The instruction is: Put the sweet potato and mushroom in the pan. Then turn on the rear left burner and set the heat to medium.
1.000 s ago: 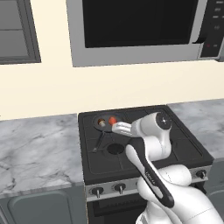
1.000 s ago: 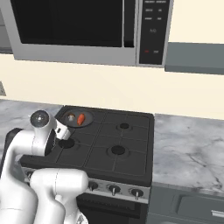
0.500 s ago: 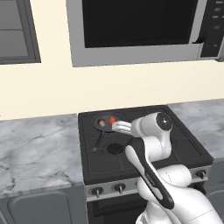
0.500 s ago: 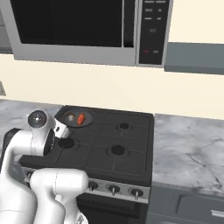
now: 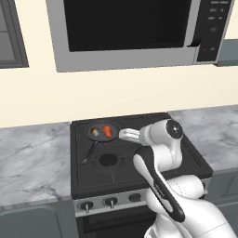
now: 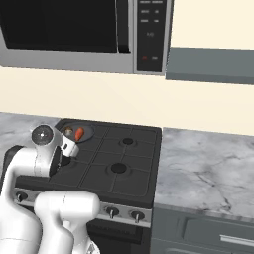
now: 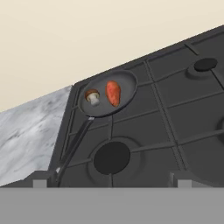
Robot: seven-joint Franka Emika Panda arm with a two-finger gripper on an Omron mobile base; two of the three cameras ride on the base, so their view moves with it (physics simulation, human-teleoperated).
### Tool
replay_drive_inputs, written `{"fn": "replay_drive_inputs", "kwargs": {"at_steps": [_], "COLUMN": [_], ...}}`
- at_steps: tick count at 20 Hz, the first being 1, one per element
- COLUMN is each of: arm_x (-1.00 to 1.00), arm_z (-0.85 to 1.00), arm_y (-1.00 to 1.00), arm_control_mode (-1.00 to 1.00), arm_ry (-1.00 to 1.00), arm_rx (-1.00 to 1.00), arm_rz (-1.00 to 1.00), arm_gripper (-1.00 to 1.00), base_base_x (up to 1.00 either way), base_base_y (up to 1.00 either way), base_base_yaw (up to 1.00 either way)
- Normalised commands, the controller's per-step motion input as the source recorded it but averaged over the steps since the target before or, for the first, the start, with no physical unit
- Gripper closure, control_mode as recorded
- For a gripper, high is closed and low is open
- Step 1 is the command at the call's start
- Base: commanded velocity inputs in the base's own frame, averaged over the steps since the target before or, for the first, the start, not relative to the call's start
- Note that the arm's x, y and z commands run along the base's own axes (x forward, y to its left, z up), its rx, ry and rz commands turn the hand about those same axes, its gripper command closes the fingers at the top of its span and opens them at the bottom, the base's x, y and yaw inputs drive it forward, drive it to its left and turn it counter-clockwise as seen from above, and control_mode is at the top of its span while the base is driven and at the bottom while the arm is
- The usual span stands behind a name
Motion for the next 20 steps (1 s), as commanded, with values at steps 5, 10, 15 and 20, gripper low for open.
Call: {"fn": "replay_drive_inputs", "kwargs": {"at_steps": [5, 10, 15, 20], "arm_x": [0.00, 0.00, 0.00, -0.13], "arm_z": [0.00, 0.00, 0.00, -0.03], "arm_y": [0.00, 0.00, 0.00, 0.08], "arm_control_mode": [1.00, 1.00, -1.00, -1.00], "arm_ry": [0.00, 0.00, 0.00, -0.08], "arm_rx": [0.00, 0.00, 0.00, 0.00], "arm_rz": [0.00, 0.00, 0.00, -0.02], "arm_gripper": [-1.00, -1.00, -1.00, -1.00], "base_base_x": [0.00, 0.00, 0.00, 0.00], "base_base_y": [-0.03, 0.00, 0.00, 0.00], "base_base_yaw": [0.00, 0.00, 0.00, 0.00]}}
